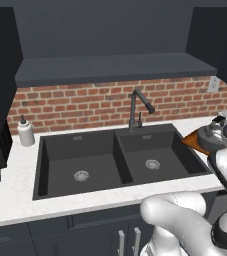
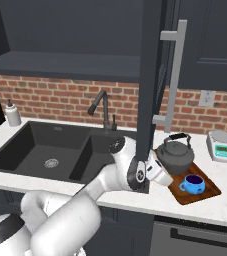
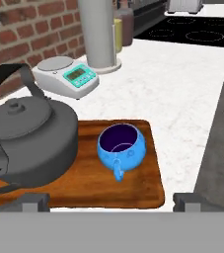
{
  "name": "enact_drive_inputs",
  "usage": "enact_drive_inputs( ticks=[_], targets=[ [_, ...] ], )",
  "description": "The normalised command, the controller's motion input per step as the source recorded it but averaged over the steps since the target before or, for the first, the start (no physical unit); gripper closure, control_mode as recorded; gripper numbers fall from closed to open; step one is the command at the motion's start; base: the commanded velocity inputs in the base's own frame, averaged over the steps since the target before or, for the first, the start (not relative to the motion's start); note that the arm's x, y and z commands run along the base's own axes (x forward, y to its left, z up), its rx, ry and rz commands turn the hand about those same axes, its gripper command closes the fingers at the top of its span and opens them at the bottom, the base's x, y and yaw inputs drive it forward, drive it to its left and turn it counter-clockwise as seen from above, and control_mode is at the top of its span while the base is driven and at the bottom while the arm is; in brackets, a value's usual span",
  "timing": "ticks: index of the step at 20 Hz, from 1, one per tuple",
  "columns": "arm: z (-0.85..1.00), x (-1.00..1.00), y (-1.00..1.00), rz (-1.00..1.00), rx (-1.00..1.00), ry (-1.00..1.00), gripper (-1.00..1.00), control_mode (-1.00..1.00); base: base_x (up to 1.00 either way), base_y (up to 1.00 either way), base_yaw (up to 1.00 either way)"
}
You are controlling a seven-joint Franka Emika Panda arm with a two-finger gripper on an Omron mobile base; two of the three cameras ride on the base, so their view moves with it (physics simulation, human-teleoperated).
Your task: Pick the kettle from the counter and place it on the tray. Then pick the mug from the cabinet and place it on the tray. Then close the cabinet doors.
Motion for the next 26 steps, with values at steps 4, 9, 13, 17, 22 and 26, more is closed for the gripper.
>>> enact_drive_inputs(
  ticks=[4,9,13,17,22,26],
  targets=[
    [0.35,-0.44,0.37,0.10,0.00,-0.20,-1.00,-1.00,0.00,0.00,0.00],
    [0.34,-0.27,0.51,0.12,0.00,-0.27,-1.00,-1.00,0.00,0.00,0.00],
    [0.29,-0.25,0.53,0.05,0.00,-0.28,-1.00,-1.00,0.00,0.00,0.00],
    [0.34,-0.18,0.45,0.04,0.00,-0.15,-1.00,-1.00,0.00,0.00,0.00],
    [0.42,-0.12,0.31,0.01,0.00,0.00,-1.00,-1.00,0.00,0.00,0.00],
    [0.47,-0.14,0.26,0.00,0.00,0.00,-1.00,-1.00,0.00,0.00,0.00]
  ],
)
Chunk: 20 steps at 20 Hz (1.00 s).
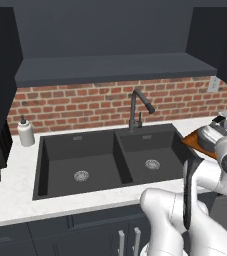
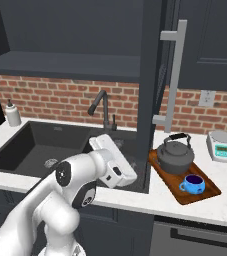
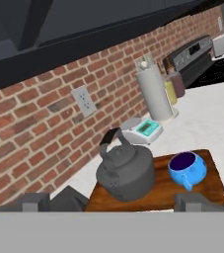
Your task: Pick the kettle from the counter and place it on the tray. Then pick the mug from the cabinet and place it on the tray. Then close the cabinet doors.
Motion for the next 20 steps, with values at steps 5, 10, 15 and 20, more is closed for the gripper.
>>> enact_drive_inputs(
  ticks=[5,10,15,20],
  targets=[
    [0.47,-0.11,0.25,0.00,0.00,0.05,-1.00,-1.00,0.00,0.00,0.00],
    [0.46,-0.20,0.20,0.00,0.00,0.04,-1.00,-1.00,0.00,0.00,0.00],
    [0.47,-0.22,0.18,0.00,0.00,0.02,-1.00,-1.00,0.00,0.00,0.00],
    [0.42,-0.11,0.21,0.00,0.00,0.00,-1.00,-1.00,0.00,0.00,0.00]
  ],
)
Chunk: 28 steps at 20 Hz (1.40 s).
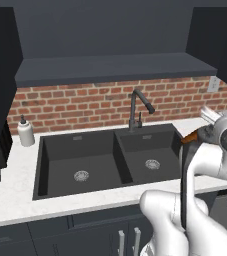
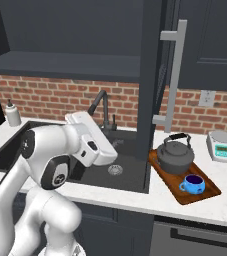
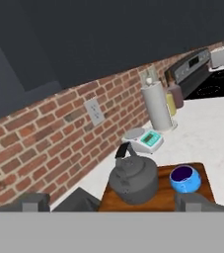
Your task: Pick the kettle from the counter and place it on the tray. Then pick the mug from the cabinet and place it on the tray. Then close the cabinet doors.
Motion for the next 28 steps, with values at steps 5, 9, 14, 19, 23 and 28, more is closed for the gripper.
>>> enact_drive_inputs(
  ticks=[5,9,14,19,23,28],
  targets=[
    [0.39,-0.07,0.21,0.00,0.00,0.00,-1.00,-1.00,0.00,0.00,0.00],
    [0.38,-0.09,0.19,0.00,0.00,0.00,-1.00,-1.00,0.00,0.00,0.00],
    [0.36,-0.09,0.18,0.00,0.00,0.00,-1.00,-1.00,0.00,0.00,0.00],
    [0.34,-0.10,0.18,0.00,0.00,0.00,-1.00,-1.00,0.00,0.00,0.00],
    [0.34,-0.14,0.17,0.00,0.00,0.00,-1.00,-1.00,0.00,0.00,0.00],
    [0.33,-0.16,0.05,0.00,0.00,0.00,-1.00,-1.00,0.00,0.00,0.00]
  ],
)
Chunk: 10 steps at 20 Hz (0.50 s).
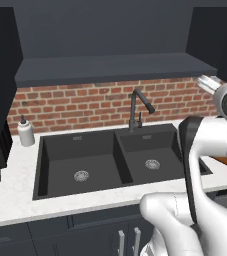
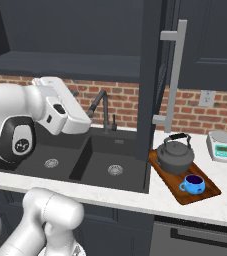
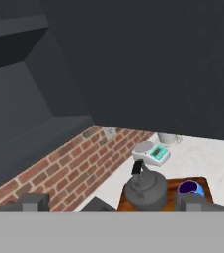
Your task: Pick the kettle from the counter and place it on the tray. Then pick the mug from the cabinet and place it on the tray. Then close the cabinet doors.
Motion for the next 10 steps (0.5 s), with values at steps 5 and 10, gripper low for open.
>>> enact_drive_inputs(
  ticks=[5,10],
  targets=[
    [0.27,-0.19,0.00,0.00,0.00,0.00,-1.00,-1.00,0.00,0.00,0.00],
    [0.24,-0.15,0.00,-0.01,0.00,0.00,-1.00,-1.00,0.00,0.00,0.00]
  ],
)
